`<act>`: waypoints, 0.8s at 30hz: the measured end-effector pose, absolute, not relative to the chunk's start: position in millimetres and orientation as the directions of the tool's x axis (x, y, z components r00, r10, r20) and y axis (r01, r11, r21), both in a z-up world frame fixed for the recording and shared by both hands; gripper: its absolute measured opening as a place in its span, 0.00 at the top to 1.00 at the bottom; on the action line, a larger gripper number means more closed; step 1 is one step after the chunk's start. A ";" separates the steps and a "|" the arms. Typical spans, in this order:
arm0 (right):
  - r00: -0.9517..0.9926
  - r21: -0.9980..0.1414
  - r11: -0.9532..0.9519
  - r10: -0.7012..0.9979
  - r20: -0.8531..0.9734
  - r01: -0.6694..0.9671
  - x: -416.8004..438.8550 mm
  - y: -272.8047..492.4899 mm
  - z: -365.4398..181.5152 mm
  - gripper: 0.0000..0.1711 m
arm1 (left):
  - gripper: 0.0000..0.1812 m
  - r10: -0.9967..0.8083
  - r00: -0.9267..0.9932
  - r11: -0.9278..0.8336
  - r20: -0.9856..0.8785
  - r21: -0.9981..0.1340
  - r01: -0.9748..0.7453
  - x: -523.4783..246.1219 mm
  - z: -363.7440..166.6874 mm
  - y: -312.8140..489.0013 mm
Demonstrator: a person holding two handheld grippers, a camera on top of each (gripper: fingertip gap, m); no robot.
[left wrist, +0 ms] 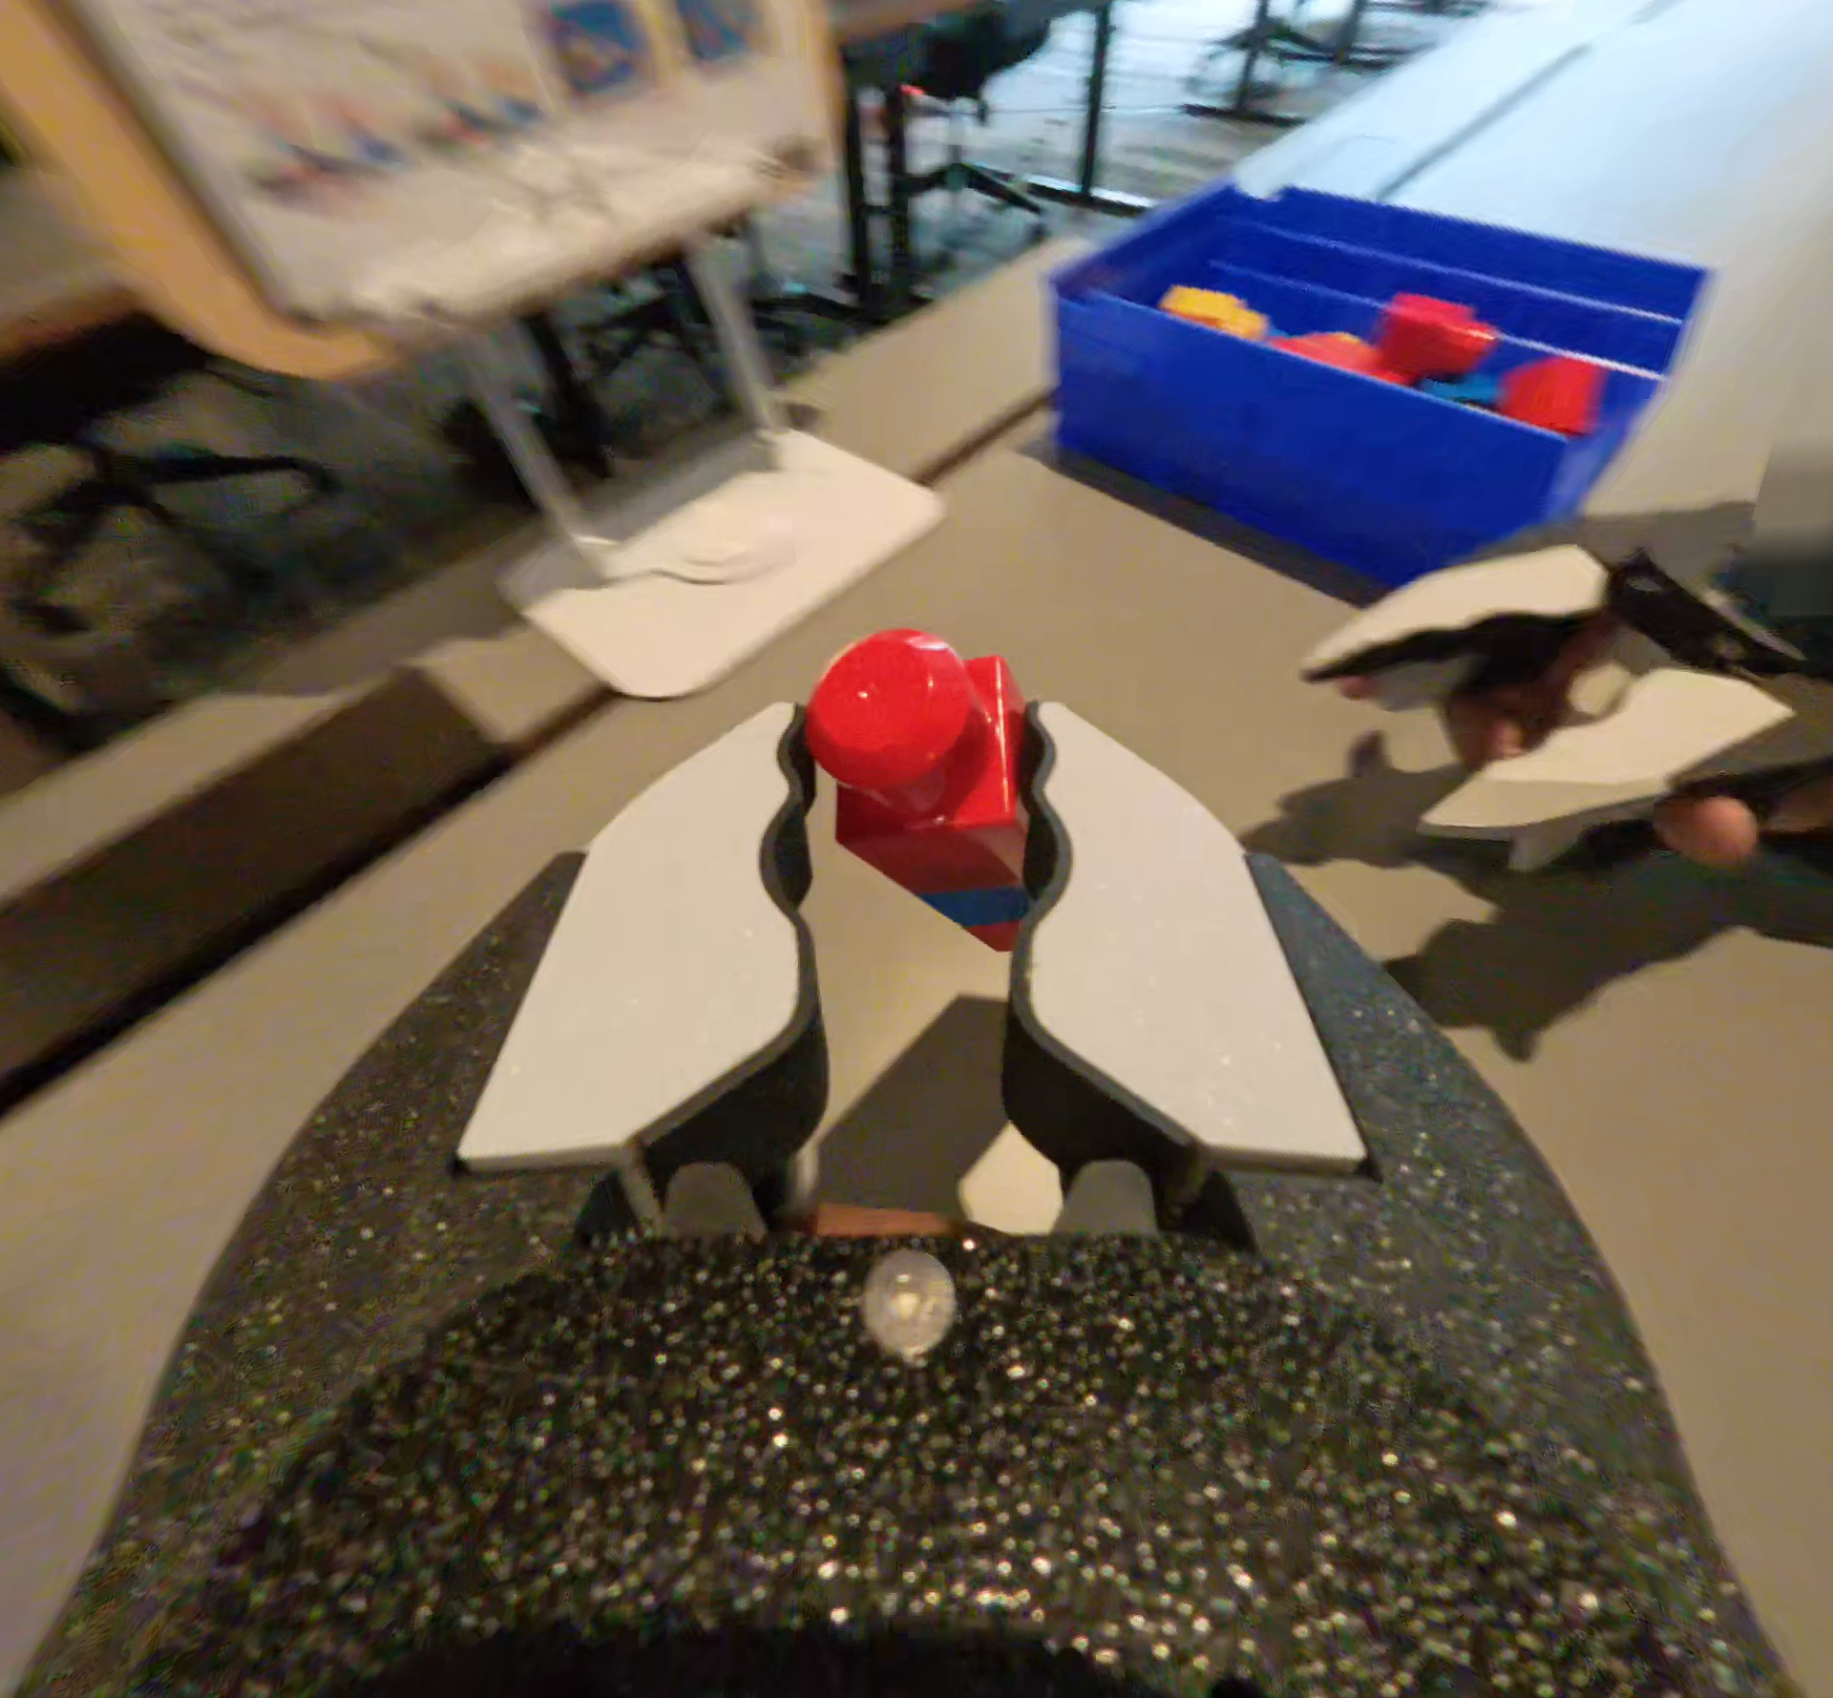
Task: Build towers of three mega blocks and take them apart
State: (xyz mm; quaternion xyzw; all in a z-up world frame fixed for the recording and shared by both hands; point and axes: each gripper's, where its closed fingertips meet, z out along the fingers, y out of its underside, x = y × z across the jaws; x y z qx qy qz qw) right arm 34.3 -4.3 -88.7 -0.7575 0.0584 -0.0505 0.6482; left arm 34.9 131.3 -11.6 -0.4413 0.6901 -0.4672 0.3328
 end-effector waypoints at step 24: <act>0.983 -0.972 -0.146 -0.015 -0.182 -0.182 17.2 -5.7 -92.9 0.79 | 0.66 -0.781 -0.609 -0.071 0.138 -0.989 -0.133 29.4 -63.9 16.4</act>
